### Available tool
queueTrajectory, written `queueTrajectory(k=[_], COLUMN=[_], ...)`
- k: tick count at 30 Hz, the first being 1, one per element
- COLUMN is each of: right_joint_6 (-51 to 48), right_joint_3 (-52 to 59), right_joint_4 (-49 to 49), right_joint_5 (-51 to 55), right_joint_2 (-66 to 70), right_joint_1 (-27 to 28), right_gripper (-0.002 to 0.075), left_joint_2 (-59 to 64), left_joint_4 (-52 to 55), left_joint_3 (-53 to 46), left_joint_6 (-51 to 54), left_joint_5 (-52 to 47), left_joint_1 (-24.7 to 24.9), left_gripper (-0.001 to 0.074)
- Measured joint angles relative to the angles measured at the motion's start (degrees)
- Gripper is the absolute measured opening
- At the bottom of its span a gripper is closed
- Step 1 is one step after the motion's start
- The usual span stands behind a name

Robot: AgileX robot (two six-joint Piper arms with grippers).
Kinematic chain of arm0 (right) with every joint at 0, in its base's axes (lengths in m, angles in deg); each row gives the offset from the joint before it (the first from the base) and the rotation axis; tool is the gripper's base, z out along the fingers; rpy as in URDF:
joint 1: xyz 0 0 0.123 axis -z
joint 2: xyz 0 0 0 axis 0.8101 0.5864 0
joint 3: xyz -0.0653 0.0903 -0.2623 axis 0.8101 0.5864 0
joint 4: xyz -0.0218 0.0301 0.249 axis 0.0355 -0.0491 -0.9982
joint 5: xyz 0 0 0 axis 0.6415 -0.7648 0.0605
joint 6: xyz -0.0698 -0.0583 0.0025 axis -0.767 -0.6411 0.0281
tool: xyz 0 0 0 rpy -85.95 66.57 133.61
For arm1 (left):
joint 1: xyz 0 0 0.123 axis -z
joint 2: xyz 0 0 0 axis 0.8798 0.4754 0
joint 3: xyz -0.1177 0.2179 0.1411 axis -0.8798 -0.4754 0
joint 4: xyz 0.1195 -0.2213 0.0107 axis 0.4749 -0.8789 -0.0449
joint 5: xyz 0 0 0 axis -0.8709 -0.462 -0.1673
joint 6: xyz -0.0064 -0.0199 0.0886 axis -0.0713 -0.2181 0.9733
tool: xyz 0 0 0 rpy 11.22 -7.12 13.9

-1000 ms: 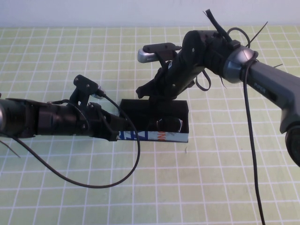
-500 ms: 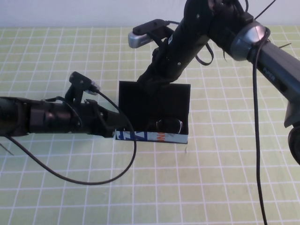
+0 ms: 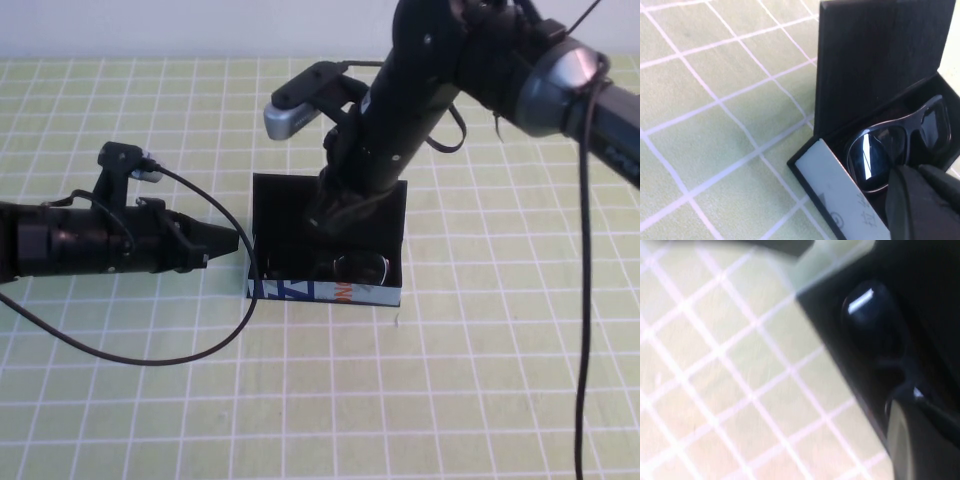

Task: Take glasses out of glasses case
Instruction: Pick up the glasses from the glasses case

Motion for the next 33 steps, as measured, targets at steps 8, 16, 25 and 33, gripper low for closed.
queueTrajectory(k=[8,16,25,33], right_joint_6=[-16.6,-28.3,-30.9,-31.5], right_joint_3=[3.5,3.5,3.6,3.6], right_joint_4=[-1.2,-2.0,-1.9,0.2], right_joint_5=[0.2,-2.4,-6.5,-8.2], right_joint_2=[-1.9,2.2,4.8,6.3], right_joint_1=[0.0,0.0,0.0,0.0], right_gripper=[0.0037,0.0225,0.0240,0.0244], left_joint_2=[0.0,0.0,0.0,0.0], left_joint_4=[0.4,1.0,1.0,1.0], left_joint_3=[0.0,0.0,0.0,0.0], left_joint_6=[-0.1,-0.2,-0.2,-0.2], left_joint_5=[0.0,0.0,0.0,0.0], left_joint_1=[0.0,0.0,0.0,0.0], left_gripper=[-0.0004,-0.0004,-0.0004,-0.0004])
